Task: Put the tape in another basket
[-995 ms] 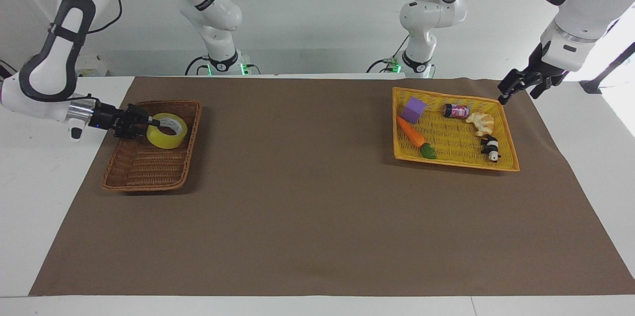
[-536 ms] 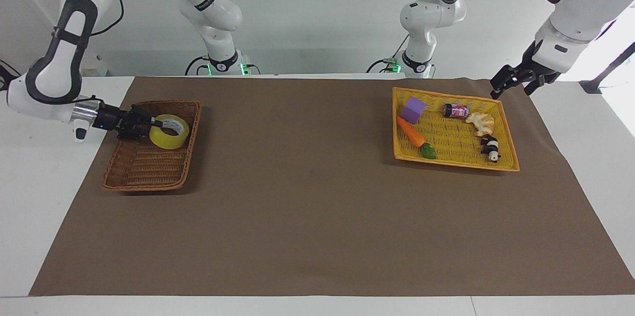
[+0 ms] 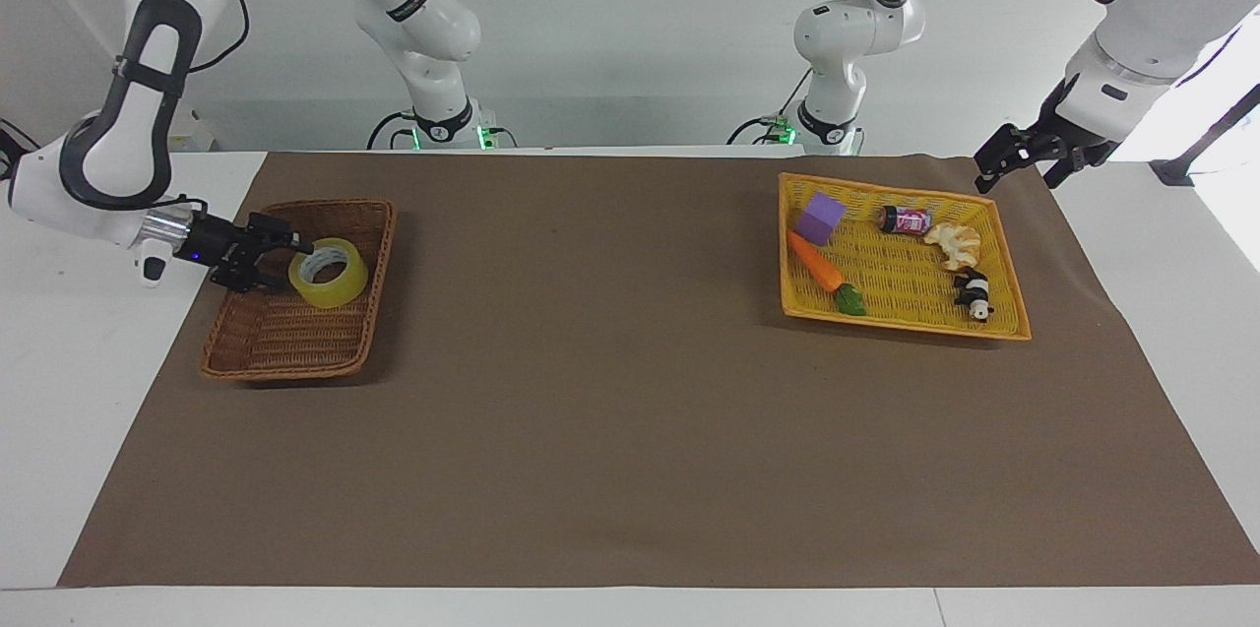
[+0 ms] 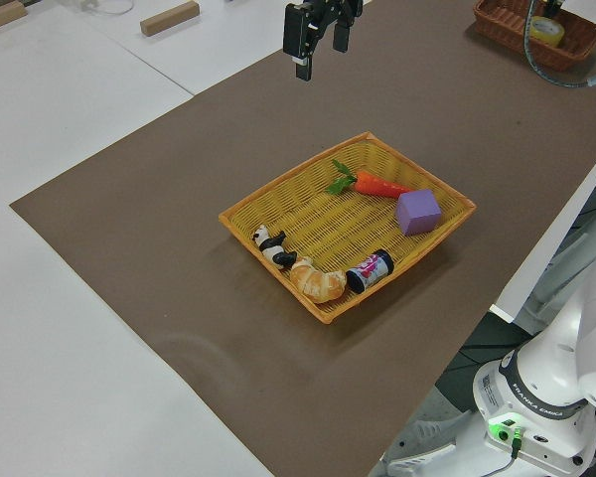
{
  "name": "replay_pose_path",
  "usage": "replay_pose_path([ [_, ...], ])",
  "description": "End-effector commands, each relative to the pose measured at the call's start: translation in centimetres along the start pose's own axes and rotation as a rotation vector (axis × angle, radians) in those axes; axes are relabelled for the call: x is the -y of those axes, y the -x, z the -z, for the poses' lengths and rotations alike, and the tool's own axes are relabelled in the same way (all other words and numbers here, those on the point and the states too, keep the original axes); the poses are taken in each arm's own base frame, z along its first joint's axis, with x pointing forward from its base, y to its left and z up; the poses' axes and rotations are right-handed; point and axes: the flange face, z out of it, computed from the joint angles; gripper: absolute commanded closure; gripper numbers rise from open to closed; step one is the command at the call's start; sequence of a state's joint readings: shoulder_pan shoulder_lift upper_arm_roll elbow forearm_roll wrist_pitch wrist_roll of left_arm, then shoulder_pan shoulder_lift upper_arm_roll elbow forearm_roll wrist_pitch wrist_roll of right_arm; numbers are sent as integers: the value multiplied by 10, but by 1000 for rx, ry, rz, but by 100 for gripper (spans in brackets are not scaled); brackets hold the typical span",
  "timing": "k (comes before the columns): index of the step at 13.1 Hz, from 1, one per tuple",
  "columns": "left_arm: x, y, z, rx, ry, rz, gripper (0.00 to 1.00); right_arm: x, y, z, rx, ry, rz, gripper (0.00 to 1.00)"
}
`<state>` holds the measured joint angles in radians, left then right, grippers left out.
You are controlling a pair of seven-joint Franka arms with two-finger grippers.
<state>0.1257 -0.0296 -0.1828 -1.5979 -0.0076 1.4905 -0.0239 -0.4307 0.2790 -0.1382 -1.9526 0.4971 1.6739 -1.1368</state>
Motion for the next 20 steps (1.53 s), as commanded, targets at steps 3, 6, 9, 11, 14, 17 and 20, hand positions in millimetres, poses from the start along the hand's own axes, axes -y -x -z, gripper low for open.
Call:
replay_pose_path([
  [3, -3, -9, -6, 20, -9, -26, 0, 89, -59, 43, 85, 202, 50, 0],
  [6, -6, -13, -11, 35, -7, -31, 0, 151, -87, 49, 107, 298, 10, 0],
  [9, -13, -15, -8, 33, -12, -46, 0, 222, -106, 57, 116, 441, -59, 0],
  [11, -17, -13, -5, 45, -13, -53, 0, 259, -118, 72, 130, 577, -129, 0],
  [14, -21, -8, -8, 53, -11, -57, 0, 284, -125, 112, 82, 660, -205, 0],
  [17, -19, -3, -15, 59, -16, -50, 0, 301, -132, 139, 123, 642, -305, 0],
  [20, -11, -3, -16, 63, -16, -33, 0, 303, -137, 140, 114, 633, -370, 0],
])
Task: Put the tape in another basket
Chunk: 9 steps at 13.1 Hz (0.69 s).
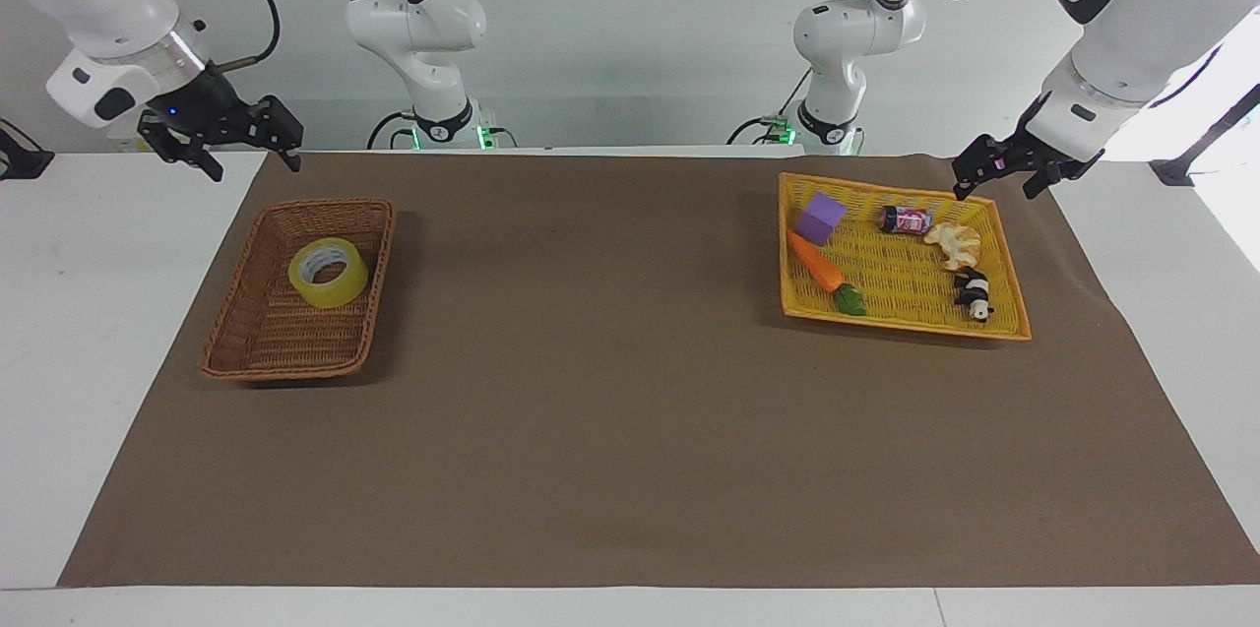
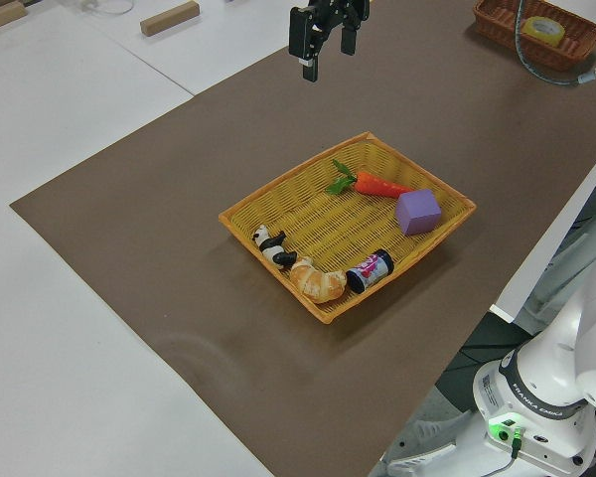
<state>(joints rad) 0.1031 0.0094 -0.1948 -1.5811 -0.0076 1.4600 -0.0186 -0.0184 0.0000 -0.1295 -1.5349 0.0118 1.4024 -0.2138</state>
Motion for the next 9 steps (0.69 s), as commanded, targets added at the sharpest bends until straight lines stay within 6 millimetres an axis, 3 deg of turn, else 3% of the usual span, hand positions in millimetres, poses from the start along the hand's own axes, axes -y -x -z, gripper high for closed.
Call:
replay_pose_path([
  [1, 8, 5, -1, 11, -18, 11, 0, 2, -10, 2, 15, 2, -31, 0],
  [6, 7, 5, -1, 11, -18, 9, 0, 18, -7, 14, -27, 27, -17, 0],
  [9, 7, 5, -1, 11, -18, 9, 0, 16, -7, 15, -31, 28, -27, 0],
])
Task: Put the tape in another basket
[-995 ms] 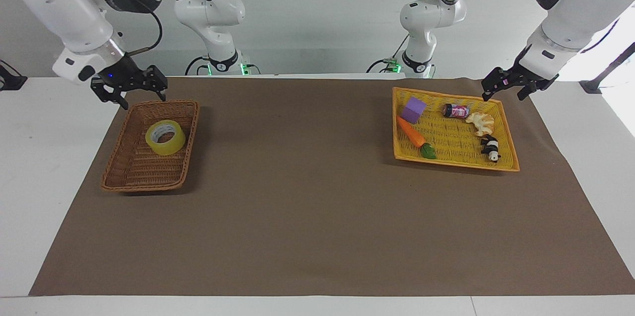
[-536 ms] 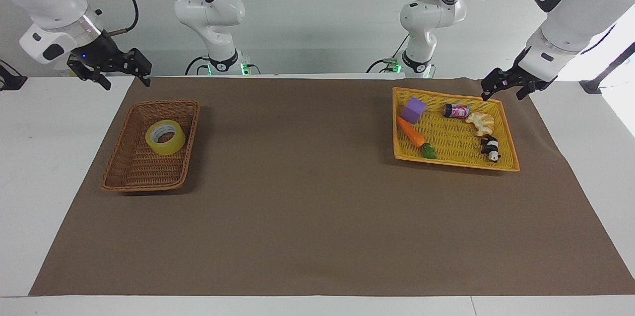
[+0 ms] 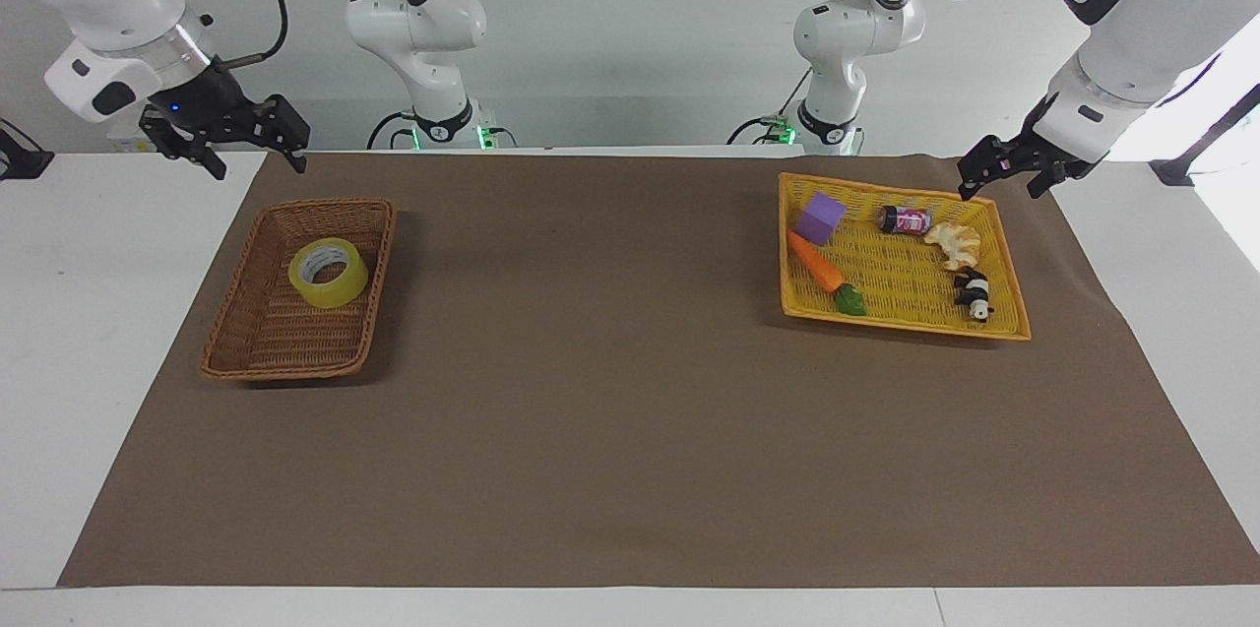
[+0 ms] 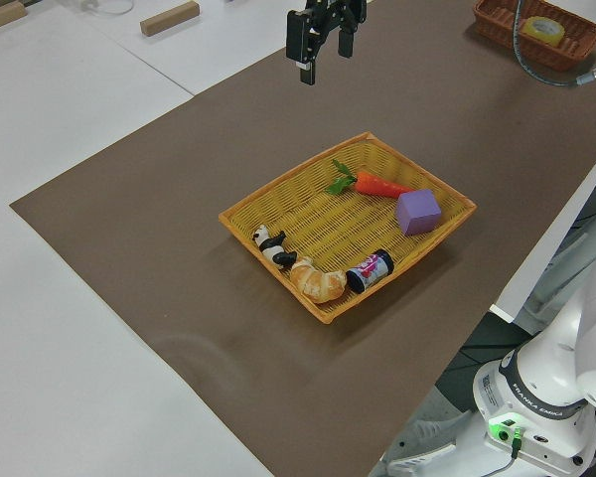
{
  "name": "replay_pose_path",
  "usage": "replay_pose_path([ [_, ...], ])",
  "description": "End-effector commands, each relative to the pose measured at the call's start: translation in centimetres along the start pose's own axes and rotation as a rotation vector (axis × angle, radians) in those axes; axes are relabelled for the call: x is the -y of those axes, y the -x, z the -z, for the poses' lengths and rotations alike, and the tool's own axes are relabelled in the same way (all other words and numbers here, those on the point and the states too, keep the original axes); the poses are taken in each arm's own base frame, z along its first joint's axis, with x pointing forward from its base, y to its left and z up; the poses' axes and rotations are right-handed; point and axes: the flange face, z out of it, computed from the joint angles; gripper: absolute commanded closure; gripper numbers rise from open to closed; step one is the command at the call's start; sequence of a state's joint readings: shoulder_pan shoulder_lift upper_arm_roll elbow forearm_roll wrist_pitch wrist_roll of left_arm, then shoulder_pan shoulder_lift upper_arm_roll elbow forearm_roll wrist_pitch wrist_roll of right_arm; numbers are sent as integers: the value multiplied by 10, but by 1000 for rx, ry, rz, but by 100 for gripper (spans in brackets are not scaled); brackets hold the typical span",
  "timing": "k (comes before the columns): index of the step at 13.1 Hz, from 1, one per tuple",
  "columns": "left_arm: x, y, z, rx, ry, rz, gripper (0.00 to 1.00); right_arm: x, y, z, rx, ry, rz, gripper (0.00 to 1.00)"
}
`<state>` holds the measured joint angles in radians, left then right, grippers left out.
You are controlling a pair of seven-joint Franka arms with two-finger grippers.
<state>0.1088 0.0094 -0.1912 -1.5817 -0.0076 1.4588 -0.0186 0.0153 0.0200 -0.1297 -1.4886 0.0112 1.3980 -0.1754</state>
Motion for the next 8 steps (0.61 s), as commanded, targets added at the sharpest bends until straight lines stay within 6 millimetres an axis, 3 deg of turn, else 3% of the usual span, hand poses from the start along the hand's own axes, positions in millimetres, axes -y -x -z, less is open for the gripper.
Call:
replay_pose_path([
  [1, 2, 5, -1, 7, -19, 0, 0, -3, 1, 5, -18, 20, -24, 0],
  [8, 4, 6, -1, 15, -19, 5, 0, -6, 3, 6, 7, 48, -16, 0],
])
